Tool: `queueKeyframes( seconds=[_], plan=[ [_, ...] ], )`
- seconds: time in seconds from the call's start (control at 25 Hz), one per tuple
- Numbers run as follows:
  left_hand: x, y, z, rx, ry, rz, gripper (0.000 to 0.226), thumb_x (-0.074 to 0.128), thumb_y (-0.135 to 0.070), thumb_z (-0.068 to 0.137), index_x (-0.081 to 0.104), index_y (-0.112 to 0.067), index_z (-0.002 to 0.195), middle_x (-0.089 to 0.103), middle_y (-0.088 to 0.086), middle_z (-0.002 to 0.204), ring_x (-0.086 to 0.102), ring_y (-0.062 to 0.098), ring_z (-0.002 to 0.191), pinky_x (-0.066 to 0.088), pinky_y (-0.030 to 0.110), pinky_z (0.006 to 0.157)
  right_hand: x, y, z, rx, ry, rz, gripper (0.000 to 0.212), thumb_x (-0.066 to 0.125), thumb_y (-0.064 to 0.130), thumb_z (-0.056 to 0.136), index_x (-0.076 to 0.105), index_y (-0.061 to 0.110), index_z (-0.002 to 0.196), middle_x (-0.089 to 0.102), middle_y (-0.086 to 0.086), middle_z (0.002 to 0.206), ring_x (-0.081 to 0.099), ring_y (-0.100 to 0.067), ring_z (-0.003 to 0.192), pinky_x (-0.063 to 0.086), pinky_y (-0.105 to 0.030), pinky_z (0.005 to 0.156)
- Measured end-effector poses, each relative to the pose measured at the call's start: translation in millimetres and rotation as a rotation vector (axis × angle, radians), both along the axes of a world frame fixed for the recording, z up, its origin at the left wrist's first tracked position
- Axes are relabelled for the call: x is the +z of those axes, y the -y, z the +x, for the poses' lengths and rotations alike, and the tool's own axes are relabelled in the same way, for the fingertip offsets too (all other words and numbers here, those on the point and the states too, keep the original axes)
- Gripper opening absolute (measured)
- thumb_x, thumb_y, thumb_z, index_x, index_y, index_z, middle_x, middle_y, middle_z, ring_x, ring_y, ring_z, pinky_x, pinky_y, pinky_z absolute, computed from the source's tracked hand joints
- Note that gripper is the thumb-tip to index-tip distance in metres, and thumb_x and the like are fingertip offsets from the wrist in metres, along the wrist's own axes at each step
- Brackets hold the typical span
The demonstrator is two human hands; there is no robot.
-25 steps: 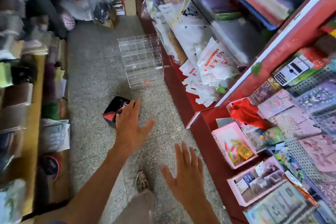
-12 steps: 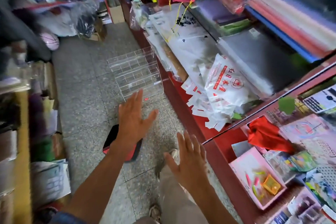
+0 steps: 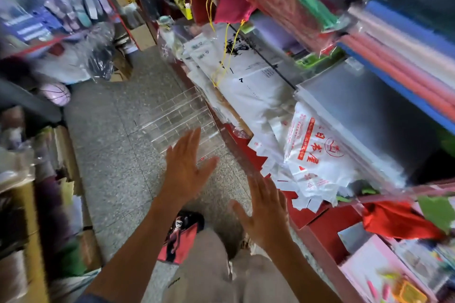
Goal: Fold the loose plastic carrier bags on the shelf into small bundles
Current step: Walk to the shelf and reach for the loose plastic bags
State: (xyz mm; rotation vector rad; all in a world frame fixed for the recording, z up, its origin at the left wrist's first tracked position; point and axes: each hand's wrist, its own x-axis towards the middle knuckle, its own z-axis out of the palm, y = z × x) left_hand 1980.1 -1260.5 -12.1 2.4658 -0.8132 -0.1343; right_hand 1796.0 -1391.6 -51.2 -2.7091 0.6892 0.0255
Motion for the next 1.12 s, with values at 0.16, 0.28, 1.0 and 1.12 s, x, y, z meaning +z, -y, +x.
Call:
queueKeyframes(
  seconds=[0.16,0.28,1.0,1.12],
  plan=[
    [-8.2,40.5,37.9,-0.064,-0.022,0.057,0.084,0.039,-0.071,0.088,0.014,-0.028,0.155,0.026,0.007,0.16,0.025,0.025,0.147,0.022,0.062,0.114,3.3,19.4,30.6,-0.042,-0.049,0.007,0.077,0.03,0.072,0.091,0.04,0.018,0.145,0.045,-0.012,0.149,0.044,-0.037,0.135,0.034,-0.056,0.105],
    [-9.5,69.3,67.1,-0.143,-0.04,0.041,0.084,0.04,-0.069,0.087,0.018,-0.025,0.155,0.028,0.007,0.159,0.026,0.025,0.146,0.023,0.061,0.114,1.9,30.5,55.4,-0.1,-0.097,0.031,0.081,0.021,0.075,0.092,0.04,0.017,0.147,0.042,-0.012,0.15,0.043,-0.037,0.135,0.032,-0.056,0.105],
    [-65.0,149.0,236.8,-0.847,-0.15,0.064,0.085,0.041,-0.068,0.083,0.036,-0.017,0.15,0.037,0.011,0.154,0.033,0.025,0.143,0.02,0.056,0.118,-7.9,-28.2,230.0,-0.881,-0.191,0.229,0.086,0.015,0.078,0.087,0.014,0.026,0.156,0.01,-0.003,0.163,0.01,-0.027,0.15,0.01,-0.047,0.118],
    [-68.1,149.1,222.4,-0.881,-0.182,0.029,0.084,0.04,-0.068,0.085,0.032,-0.017,0.152,0.029,0.012,0.158,0.027,0.026,0.146,0.024,0.056,0.116,-11.7,-42.4,215.9,-0.939,-0.195,0.229,0.084,0.017,0.078,0.09,0.023,0.024,0.154,0.021,-0.005,0.16,0.024,-0.03,0.147,0.025,-0.052,0.115]
  ],
)
